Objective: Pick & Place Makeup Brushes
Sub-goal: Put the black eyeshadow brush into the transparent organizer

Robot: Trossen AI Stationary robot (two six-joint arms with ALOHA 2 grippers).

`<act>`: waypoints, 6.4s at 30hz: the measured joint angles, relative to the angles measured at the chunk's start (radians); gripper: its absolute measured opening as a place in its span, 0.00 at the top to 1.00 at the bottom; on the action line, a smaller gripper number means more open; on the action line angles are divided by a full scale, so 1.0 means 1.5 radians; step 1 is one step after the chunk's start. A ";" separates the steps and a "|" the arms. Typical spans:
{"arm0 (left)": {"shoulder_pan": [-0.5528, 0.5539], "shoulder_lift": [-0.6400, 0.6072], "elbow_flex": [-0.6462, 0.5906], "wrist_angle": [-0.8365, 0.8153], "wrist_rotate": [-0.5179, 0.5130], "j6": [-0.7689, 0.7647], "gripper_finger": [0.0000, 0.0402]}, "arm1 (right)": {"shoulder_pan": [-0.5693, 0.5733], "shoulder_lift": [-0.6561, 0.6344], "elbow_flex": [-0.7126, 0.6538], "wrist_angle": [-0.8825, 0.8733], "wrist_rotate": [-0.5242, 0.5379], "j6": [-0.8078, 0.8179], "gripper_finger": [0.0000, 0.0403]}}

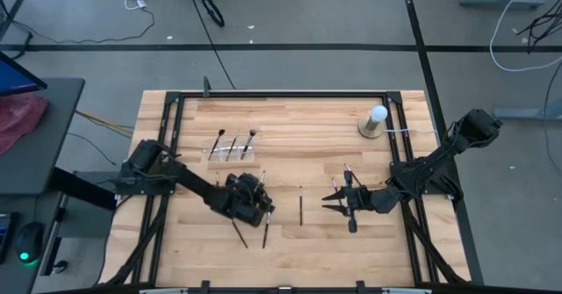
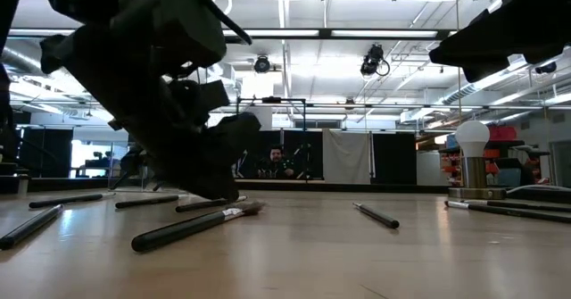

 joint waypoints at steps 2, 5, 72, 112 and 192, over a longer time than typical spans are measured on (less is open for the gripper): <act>0.004 -0.002 -0.016 0.025 0.005 0.001 0.70 | 0.000 0.000 0.000 0.000 0.000 0.000 0.78; 0.006 -0.005 -0.046 0.069 0.005 0.000 0.76 | 0.000 0.000 0.000 0.000 0.000 0.000 0.78; -0.044 -0.059 -0.084 0.296 -0.067 0.326 0.97 | -0.014 0.020 0.000 0.002 -0.001 0.030 0.78; -0.004 -0.060 0.036 0.520 -0.009 0.733 0.92 | -0.157 0.264 0.001 0.532 -0.064 -0.018 0.97; 0.180 -0.429 -0.416 0.493 -0.146 0.519 0.96 | -0.160 0.265 0.001 0.407 -0.078 0.035 0.71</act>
